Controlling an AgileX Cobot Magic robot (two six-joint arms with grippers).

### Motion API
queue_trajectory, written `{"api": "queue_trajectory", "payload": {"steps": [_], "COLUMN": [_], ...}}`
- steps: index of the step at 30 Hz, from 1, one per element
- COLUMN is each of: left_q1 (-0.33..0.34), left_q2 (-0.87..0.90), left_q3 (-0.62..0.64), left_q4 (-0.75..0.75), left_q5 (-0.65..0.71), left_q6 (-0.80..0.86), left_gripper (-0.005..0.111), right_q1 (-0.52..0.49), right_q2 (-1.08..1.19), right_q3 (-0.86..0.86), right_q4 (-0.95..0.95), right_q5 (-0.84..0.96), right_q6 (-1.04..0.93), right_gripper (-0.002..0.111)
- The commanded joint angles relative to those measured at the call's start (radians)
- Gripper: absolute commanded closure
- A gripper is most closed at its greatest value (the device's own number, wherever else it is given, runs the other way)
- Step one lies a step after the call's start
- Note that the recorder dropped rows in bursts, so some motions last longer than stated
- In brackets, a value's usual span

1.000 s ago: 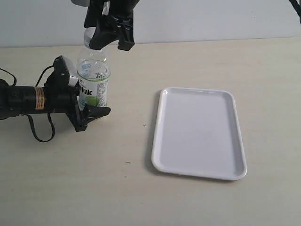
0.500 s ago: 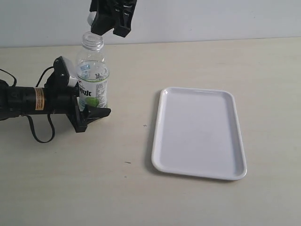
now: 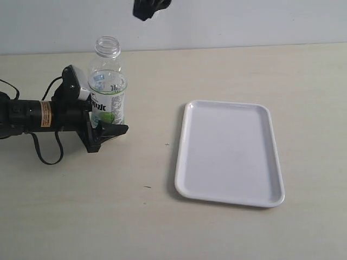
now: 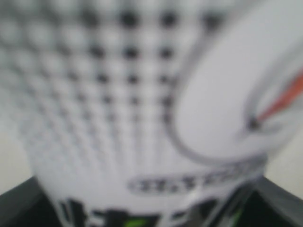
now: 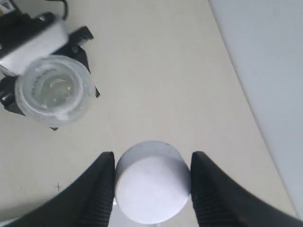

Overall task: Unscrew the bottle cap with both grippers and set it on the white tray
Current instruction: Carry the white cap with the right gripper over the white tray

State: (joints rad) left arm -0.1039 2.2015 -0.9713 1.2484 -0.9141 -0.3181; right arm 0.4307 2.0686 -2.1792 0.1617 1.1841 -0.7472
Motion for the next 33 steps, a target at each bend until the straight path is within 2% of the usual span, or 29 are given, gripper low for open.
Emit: {"api": "queue_trajectory", "payload": {"steps": [1, 5, 14, 24, 29, 33], "left_q1": [-0.005, -0.005, -0.005, -0.005, -0.005, -0.005], "left_q2": [-0.002, -0.002, -0.002, -0.002, -0.002, -0.002], "left_q3": [0.004, 0.004, 0.004, 0.004, 0.004, 0.004], "left_q4": [-0.01, -0.017, -0.031, -0.065, -0.065, -0.063], "left_q5": [-0.06, -0.063, -0.067, -0.072, -0.072, -0.075], "left_q6": [-0.012, -0.015, -0.015, -0.002, -0.002, -0.004], "left_gripper": [0.107, 0.107, 0.107, 0.107, 0.107, 0.107], "right_q1": [-0.089, -0.157, -0.218, -0.235, -0.232, -0.232], "right_q2": [-0.018, -0.02, -0.05, -0.183, -0.168, -0.157], "right_q3": [0.007, 0.075, 0.403, 0.874, 0.997, 1.025], "right_q4": [-0.048, -0.042, 0.024, 0.074, 0.066, 0.064], "right_q5": [0.037, 0.037, 0.032, -0.254, -0.386, -0.502], "right_q6": [0.215, 0.343, 0.319, 0.259, 0.262, 0.279], "right_gripper": [0.108, 0.108, 0.108, 0.108, 0.108, 0.108]}}
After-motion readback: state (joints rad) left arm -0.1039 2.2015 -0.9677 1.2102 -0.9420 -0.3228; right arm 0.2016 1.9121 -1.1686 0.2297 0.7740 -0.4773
